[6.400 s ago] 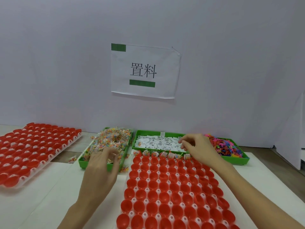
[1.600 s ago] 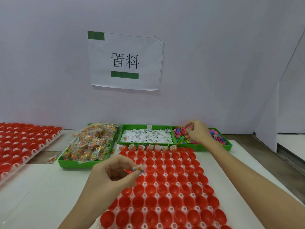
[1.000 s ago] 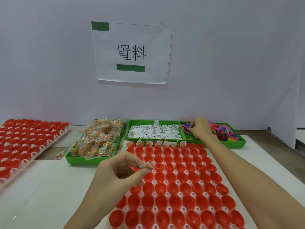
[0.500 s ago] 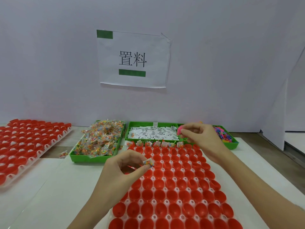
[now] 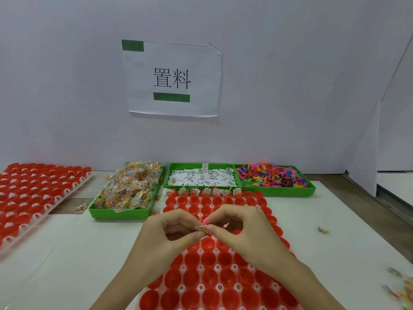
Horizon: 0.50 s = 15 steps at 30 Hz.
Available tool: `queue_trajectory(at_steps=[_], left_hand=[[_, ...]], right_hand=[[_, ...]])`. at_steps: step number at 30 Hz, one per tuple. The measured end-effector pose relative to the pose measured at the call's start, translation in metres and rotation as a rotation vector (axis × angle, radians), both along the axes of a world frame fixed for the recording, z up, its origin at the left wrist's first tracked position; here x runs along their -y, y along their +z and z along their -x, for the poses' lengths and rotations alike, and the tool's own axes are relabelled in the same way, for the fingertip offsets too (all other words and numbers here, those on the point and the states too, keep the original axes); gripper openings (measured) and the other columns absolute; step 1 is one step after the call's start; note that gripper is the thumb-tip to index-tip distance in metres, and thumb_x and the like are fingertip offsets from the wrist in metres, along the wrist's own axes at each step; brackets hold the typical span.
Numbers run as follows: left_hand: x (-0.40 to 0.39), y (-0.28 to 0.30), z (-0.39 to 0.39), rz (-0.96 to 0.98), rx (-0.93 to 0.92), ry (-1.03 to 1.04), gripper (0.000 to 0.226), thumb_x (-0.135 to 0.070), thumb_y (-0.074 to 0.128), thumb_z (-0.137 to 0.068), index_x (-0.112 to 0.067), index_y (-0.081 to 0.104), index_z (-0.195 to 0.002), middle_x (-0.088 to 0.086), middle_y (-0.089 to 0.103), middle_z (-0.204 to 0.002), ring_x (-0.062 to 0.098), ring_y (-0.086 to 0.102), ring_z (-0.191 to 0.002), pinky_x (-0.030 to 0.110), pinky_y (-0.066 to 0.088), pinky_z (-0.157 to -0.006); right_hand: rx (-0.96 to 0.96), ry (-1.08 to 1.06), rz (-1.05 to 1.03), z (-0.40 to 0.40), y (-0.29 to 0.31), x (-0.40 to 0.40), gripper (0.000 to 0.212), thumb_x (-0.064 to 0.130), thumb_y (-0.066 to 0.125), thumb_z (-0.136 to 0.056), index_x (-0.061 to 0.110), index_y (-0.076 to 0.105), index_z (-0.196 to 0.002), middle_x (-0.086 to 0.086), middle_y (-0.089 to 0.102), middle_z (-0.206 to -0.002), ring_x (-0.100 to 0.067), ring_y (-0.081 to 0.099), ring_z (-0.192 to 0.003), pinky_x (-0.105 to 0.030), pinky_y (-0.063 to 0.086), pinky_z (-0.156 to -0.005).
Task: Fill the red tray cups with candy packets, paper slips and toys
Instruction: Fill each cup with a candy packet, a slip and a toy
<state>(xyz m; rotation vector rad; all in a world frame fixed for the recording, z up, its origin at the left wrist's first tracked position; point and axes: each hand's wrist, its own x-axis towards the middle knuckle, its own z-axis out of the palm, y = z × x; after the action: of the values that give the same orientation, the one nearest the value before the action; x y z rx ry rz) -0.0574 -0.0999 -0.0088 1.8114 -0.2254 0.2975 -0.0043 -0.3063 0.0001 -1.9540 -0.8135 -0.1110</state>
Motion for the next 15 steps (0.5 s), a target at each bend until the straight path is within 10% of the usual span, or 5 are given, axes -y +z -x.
queue_trajectory(at_steps=[15], left_hand=[[0.025, 0.016, -0.037, -0.063, -0.005, 0.025, 0.017, -0.010, 0.091, -0.074, -0.015, 0.077, -0.084, 0.003, 0.078, -0.072, 0.019, 0.077, -0.069, 0.024, 0.062, -0.068]], right_hand=[[-0.107, -0.029, 0.015, -0.019, 0.018, 0.026, 0.007, 0.027, 0.078, -0.090, 0.027, 0.081, -0.096, 0.009, 0.078, -0.086, -0.008, 0.074, -0.083, -0.027, 0.061, -0.081]])
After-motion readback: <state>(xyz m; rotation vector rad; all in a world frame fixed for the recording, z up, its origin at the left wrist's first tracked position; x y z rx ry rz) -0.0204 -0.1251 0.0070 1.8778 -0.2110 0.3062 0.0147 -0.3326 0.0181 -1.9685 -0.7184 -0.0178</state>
